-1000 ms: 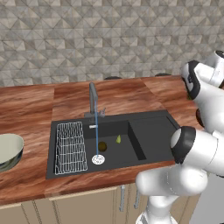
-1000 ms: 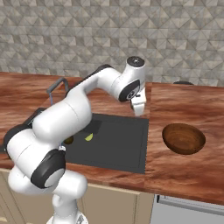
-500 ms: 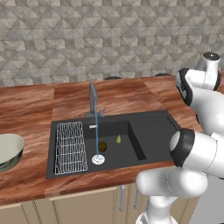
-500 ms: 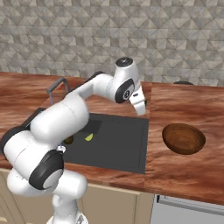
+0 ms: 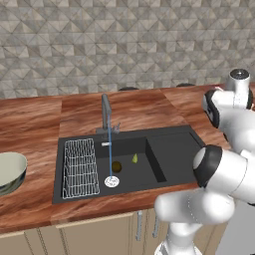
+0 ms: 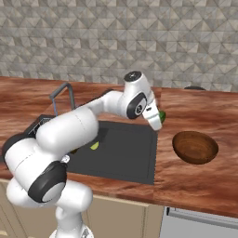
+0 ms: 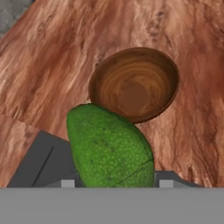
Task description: Pick the avocados from the sink and place them in one bowl. Place the lemon wedge in the other bowl. Then turn off the sink faucet.
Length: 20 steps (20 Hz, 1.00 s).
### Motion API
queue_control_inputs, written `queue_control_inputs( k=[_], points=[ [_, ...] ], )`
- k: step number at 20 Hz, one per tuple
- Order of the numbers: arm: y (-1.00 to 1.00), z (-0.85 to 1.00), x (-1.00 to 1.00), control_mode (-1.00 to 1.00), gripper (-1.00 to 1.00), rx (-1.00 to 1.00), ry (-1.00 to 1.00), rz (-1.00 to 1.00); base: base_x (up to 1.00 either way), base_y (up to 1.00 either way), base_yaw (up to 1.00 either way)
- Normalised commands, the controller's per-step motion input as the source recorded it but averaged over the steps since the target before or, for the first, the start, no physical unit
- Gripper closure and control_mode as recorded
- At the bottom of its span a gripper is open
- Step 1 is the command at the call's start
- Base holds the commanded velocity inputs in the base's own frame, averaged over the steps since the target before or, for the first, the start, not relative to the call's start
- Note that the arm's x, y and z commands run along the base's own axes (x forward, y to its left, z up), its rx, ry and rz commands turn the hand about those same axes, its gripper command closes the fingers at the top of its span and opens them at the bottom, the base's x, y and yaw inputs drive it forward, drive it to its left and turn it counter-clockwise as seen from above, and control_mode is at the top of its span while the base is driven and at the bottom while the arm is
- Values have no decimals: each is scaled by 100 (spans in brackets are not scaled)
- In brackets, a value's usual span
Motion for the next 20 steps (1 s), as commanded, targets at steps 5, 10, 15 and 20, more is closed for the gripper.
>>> queue_control_inputs(
  k=[5,10,15,20],
  points=[
    [-60,0,-12,-100,100,0,5,-11,0,0,0],
    [-49,-1,-2,-100,100,0,2,-8,0,0,0],
    [-18,-21,0,-100,100,0,0,0,0,0,0],
    [-8,-53,1,-100,100,0,0,0,0,0,0]
  ],
)
